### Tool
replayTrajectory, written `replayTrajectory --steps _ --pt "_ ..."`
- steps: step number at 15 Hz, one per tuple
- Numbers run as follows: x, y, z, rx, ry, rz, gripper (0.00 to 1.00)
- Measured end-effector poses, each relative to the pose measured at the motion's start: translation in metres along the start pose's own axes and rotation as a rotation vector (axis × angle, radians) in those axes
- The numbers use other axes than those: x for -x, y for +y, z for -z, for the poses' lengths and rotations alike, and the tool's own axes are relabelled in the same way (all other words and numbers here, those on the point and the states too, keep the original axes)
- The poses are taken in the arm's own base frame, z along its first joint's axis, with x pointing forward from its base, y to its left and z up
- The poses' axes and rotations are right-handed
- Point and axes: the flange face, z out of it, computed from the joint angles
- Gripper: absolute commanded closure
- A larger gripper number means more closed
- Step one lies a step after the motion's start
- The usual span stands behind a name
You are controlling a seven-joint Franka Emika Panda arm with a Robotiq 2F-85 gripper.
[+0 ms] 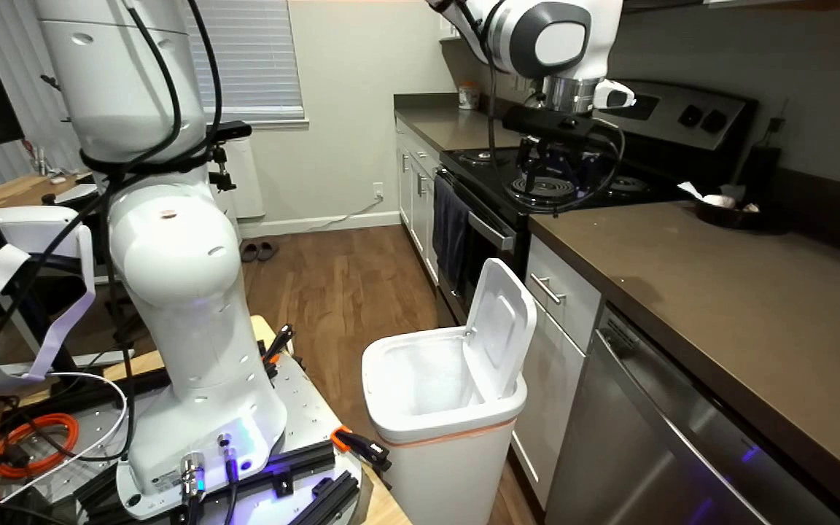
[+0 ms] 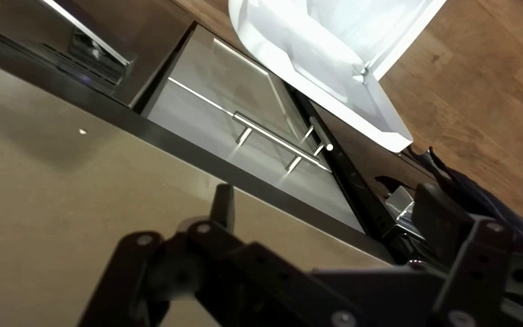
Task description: Close the trash can lid
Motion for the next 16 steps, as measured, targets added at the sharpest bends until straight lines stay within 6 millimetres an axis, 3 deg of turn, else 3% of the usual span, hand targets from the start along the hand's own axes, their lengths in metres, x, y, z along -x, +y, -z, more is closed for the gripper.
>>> replayTrajectory --steps 6,12,16 --pt "-0.030 -0.006 -0.059 -0.020 0.075 -0.073 0.00" --pt "-0.033 -0.011 -0.065 -0.025 0.072 -0.066 0.00" --pt "-0.026 -0.032 -0.083 -0.055 0.017 -0.041 0.00"
